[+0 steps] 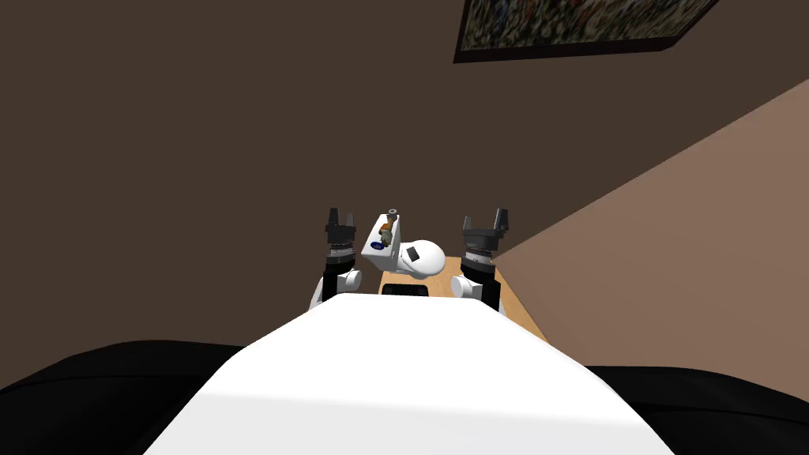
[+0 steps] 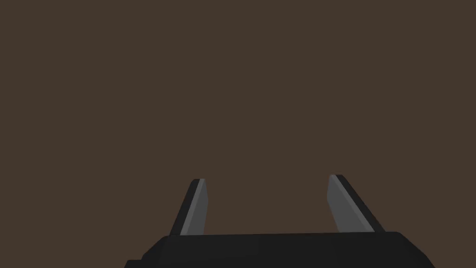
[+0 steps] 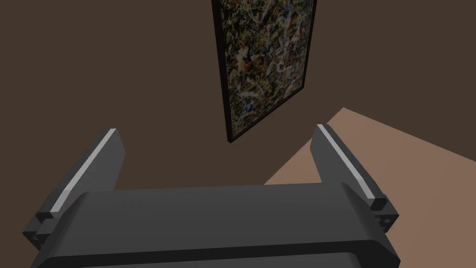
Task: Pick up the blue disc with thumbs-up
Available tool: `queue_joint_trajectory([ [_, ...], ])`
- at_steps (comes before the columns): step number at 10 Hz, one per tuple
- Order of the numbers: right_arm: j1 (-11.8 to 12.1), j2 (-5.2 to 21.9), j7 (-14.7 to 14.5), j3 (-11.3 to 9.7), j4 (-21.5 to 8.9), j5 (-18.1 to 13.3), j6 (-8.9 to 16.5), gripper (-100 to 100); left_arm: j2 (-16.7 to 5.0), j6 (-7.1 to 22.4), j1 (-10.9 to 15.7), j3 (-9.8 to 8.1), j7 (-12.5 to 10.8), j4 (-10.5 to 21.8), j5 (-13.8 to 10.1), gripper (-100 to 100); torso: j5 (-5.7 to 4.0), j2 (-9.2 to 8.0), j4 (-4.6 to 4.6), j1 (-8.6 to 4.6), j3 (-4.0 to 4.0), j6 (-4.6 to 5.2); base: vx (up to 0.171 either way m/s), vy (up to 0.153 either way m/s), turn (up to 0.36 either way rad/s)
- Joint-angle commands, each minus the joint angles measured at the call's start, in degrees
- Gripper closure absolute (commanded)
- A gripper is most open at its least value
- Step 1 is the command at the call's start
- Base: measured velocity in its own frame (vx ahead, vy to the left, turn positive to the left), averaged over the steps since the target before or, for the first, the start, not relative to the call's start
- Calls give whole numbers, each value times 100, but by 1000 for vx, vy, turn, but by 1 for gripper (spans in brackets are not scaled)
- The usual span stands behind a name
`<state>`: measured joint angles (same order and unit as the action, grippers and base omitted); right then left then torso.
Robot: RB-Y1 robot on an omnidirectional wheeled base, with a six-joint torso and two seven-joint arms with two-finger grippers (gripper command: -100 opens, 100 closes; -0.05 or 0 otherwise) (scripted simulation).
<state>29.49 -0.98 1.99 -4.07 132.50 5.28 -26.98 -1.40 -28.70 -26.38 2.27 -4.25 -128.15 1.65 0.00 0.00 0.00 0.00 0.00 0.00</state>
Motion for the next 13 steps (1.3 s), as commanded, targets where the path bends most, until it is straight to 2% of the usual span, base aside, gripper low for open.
queue_joint_trajectory([
  [1,0,0,0,0,0,0,0,0,-224,77,140,-6,-73,124,-15,-100,0,0,0,0,0,0,25,-49,114],
  [5,1,-1,0,-1,0,0,0,0,-570,335,619,-16,-320,550,-67,-100,-10,31,7,-47,-18,-1,75,-118,191],
  [7,2,-1,0,-1,0,0,0,0,-709,517,957,-21,-493,847,-105,-100,-12,47,10,-55,-27,-1,102,-163,233],
  [9,1,-1,0,-1,1,0,0,0,-833,729,1329,-28,-689,1187,-147,-100,-13,26,8,-51,-17,0,-16,-116,249],
  [13,0,0,0,0,0,0,0,0,-833,729,1344,-28,-689,1187,-147,-100,0,7,2,9,-5,2,-6,-8,23],
])
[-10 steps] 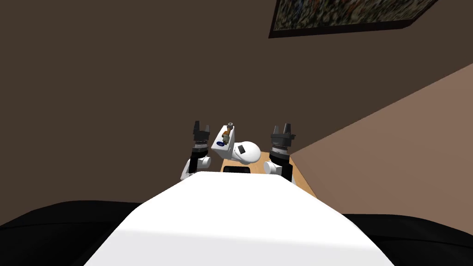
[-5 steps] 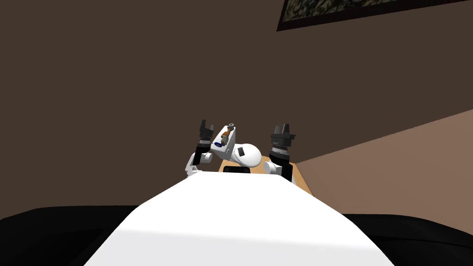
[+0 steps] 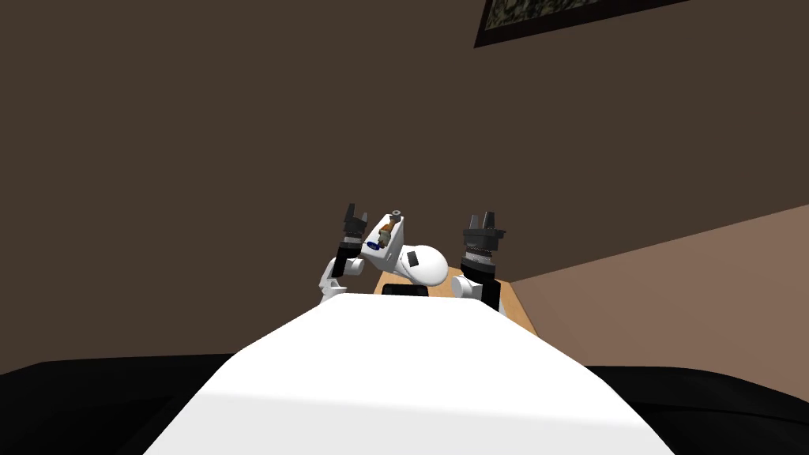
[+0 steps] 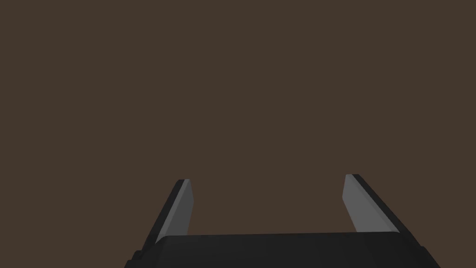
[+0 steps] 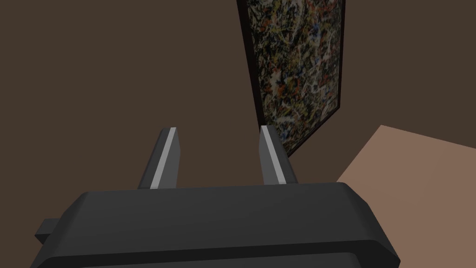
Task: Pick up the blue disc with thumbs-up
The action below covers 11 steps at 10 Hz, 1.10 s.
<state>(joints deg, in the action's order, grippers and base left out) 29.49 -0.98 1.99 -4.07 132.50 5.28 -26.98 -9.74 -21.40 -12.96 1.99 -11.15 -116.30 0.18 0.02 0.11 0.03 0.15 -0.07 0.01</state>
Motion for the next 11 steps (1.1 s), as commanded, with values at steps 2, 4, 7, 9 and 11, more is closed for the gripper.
queue_joint_trajectory([
  [2,0,0,0,0,0,0,0,0,0,-2,2,0,1,2,0,-100,-1,-3,0,-6,2,-1,-6,-8,24],
  [4,0,0,0,0,0,0,0,0,0,-2,2,0,1,2,0,-100,-2,-5,-1,-8,3,0,4,5,-14],
  [7,0,0,0,0,0,0,0,0,-208,339,156,-79,-23,98,-129,-100,-3,-14,-3,-12,7,0,-33,-14,-8],
  [9,-1,0,0,0,0,0,0,0,-421,664,320,-160,-27,206,-261,-100,-3,-26,-6,-13,15,0,-59,-23,-30],
  [11,0,0,0,0,0,0,0,0,-547,933,418,-209,-23,276,-340,-100,-3,-22,-5,-15,13,-1,-41,-19,-12],
])
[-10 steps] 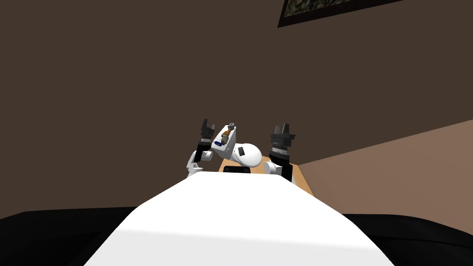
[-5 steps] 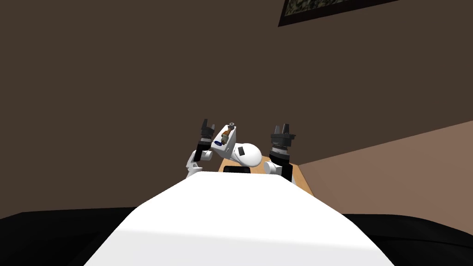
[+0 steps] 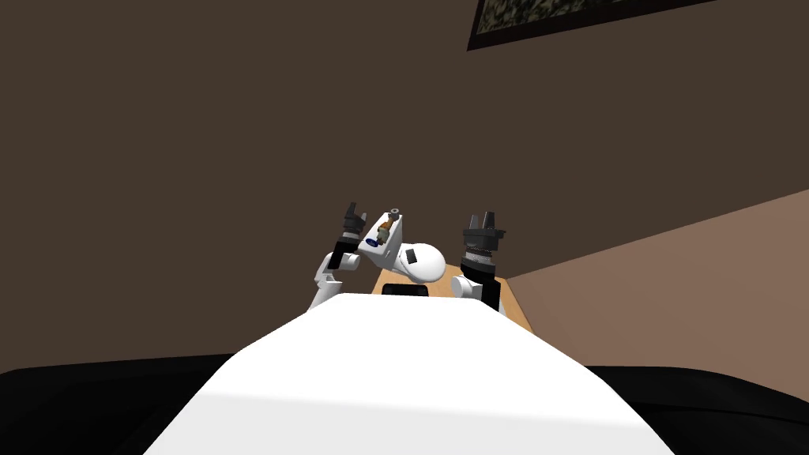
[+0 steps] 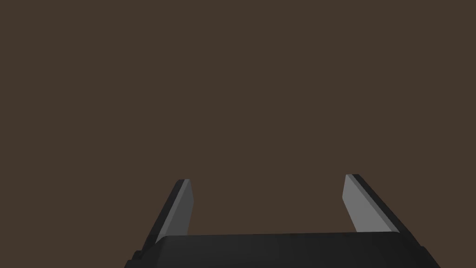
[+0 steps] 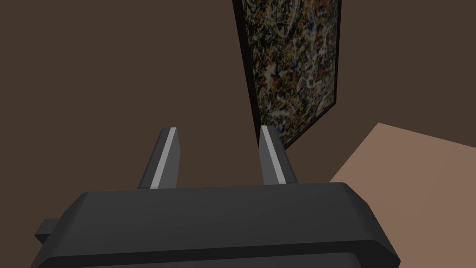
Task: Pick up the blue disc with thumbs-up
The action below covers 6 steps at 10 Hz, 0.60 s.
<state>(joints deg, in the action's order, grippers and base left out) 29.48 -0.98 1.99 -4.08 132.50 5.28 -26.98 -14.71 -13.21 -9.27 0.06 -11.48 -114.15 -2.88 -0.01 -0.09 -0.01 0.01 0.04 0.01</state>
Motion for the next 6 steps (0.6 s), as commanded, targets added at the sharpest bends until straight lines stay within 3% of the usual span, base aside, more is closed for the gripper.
queue_joint_trajectory([
  [1,0,0,0,0,0,0,0,0,-187,286,159,-69,22,139,-118,-100,0,0,0,0,0,0,-57,-25,-42],
  [6,0,0,0,0,0,0,0,0,-485,990,400,-184,69,322,-304,-100,-1,3,1,-5,-2,0,-35,-29,-16],
])
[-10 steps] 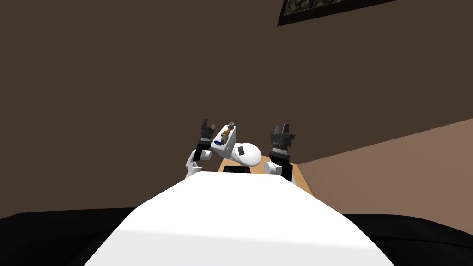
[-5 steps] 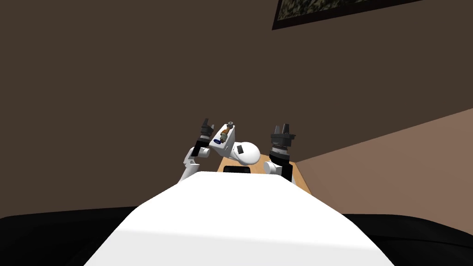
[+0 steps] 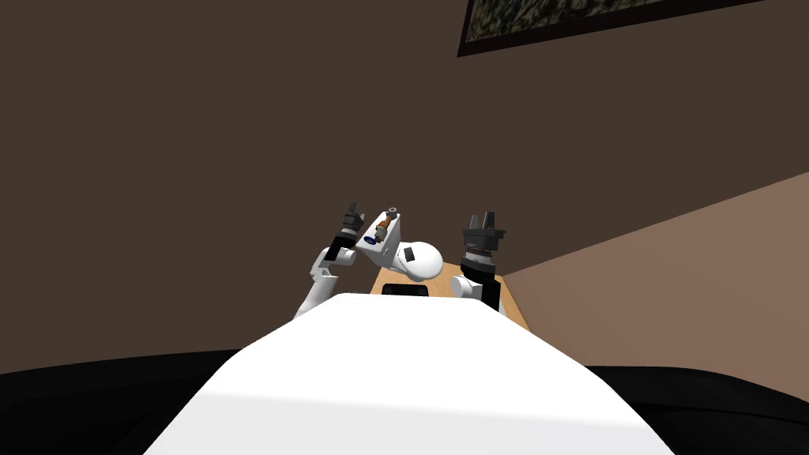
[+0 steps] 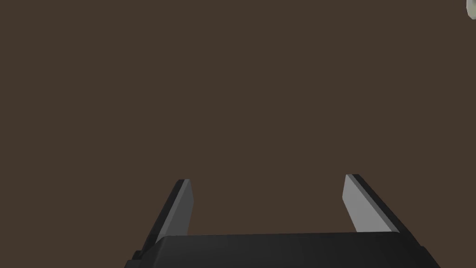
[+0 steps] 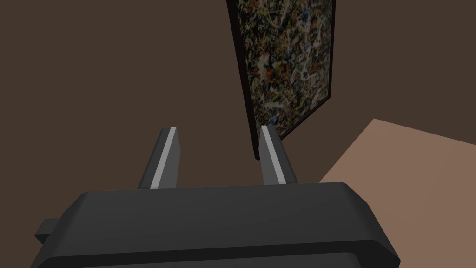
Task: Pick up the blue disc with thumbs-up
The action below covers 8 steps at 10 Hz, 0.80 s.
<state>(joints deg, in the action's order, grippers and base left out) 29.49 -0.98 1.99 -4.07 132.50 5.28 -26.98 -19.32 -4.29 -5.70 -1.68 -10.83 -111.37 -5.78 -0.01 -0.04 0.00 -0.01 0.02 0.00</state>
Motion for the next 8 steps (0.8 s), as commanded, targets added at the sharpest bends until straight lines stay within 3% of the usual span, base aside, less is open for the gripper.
queue_joint_trajectory([
  [1,0,0,0,0,0,0,0,0,-180,286,172,-70,42,148,-112,-100,0,0,0,0,0,0,-36,-31,-20],
  [4,0,0,0,0,0,0,0,0,-339,779,307,-132,89,260,-211,-100,0,-1,0,-2,1,0,-33,-30,-17],
  [5,0,0,0,0,0,0,0,0,-499,958,445,-196,147,380,-311,-100,0,0,0,-2,0,0,-35,-42,-25],
  [7,0,0,0,0,0,0,0,0,-499,1149,445,-196,147,380,-311,-100,-1,0,0,-4,0,0,-20,-23,-3],
  [8,0,0,0,0,0,0,0,0,-661,1368,587,-260,213,507,-411,-100,1,5,1,3,-3,0,-18,-24,-24],
])
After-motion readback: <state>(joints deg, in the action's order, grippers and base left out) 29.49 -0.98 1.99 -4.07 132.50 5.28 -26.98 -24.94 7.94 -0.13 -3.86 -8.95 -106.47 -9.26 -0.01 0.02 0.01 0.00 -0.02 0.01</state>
